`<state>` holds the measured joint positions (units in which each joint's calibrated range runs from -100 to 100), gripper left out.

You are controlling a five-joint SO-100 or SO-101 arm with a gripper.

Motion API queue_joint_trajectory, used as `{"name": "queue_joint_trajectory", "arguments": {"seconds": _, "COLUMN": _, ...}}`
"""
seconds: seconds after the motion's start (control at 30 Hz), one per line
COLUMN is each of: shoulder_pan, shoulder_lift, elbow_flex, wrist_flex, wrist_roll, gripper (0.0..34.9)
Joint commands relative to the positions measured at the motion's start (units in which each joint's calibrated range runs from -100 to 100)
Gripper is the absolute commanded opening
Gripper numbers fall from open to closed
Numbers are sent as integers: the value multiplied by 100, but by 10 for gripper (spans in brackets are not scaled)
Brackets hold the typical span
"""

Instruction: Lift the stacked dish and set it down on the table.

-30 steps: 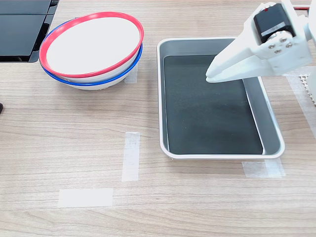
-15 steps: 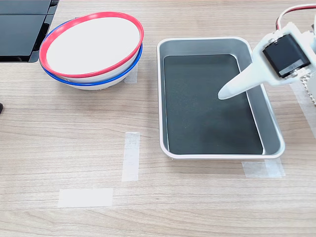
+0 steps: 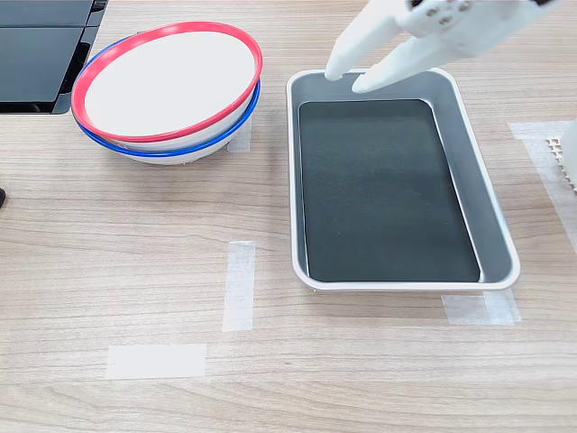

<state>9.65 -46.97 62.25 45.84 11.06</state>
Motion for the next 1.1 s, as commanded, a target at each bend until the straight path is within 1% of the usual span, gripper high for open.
{"name": "queue_joint_trajectory", "arguments": {"seconds": 0.0, "shoulder_pan": 94, "shoulder_lift": 1904, "elbow_flex": -1997, "wrist_flex": 356, "wrist_roll": -210, "gripper": 110}}
{"name": "queue_joint_trajectory", "arguments": {"seconds": 0.07, "shoulder_pan": 151, "shoulder_lift": 2544, "elbow_flex": -2543, "wrist_flex": 364, "wrist_roll": -230, "gripper": 113}}
{"name": "queue_joint_trajectory", "arguments": {"seconds": 0.13, "shoulder_pan": 207, "shoulder_lift": 3141, "elbow_flex": -3071, "wrist_flex": 364, "wrist_roll": -244, "gripper": 109}}
{"name": "queue_joint_trajectory", "arguments": {"seconds": 0.3, "shoulder_pan": 245, "shoulder_lift": 4096, "elbow_flex": -4027, "wrist_flex": 430, "wrist_roll": -303, "gripper": 114}}
{"name": "queue_joint_trajectory", "arguments": {"seconds": 0.43, "shoulder_pan": 245, "shoulder_lift": 4378, "elbow_flex": -4327, "wrist_flex": 496, "wrist_roll": -332, "gripper": 120}}
{"name": "queue_joint_trajectory", "arguments": {"seconds": 0.5, "shoulder_pan": 245, "shoulder_lift": 4463, "elbow_flex": -4409, "wrist_flex": 505, "wrist_roll": -332, "gripper": 117}}
{"name": "queue_joint_trajectory", "arguments": {"seconds": 0.77, "shoulder_pan": 339, "shoulder_lift": 5085, "elbow_flex": -4992, "wrist_flex": 323, "wrist_roll": -332, "gripper": 88}}
{"name": "queue_joint_trajectory", "arguments": {"seconds": 0.87, "shoulder_pan": 377, "shoulder_lift": 5213, "elbow_flex": -5137, "wrist_flex": 290, "wrist_roll": -332, "gripper": 64}}
{"name": "queue_joint_trajectory", "arguments": {"seconds": 0.93, "shoulder_pan": 405, "shoulder_lift": 5256, "elbow_flex": -5174, "wrist_flex": 257, "wrist_roll": -303, "gripper": 31}}
{"name": "queue_joint_trajectory", "arguments": {"seconds": 0.97, "shoulder_pan": 405, "shoulder_lift": 5256, "elbow_flex": -5183, "wrist_flex": 257, "wrist_roll": -278, "gripper": 5}}
{"name": "queue_joint_trajectory", "arguments": {"seconds": 1.07, "shoulder_pan": 424, "shoulder_lift": 5213, "elbow_flex": -5183, "wrist_flex": 224, "wrist_roll": -274, "gripper": 1}}
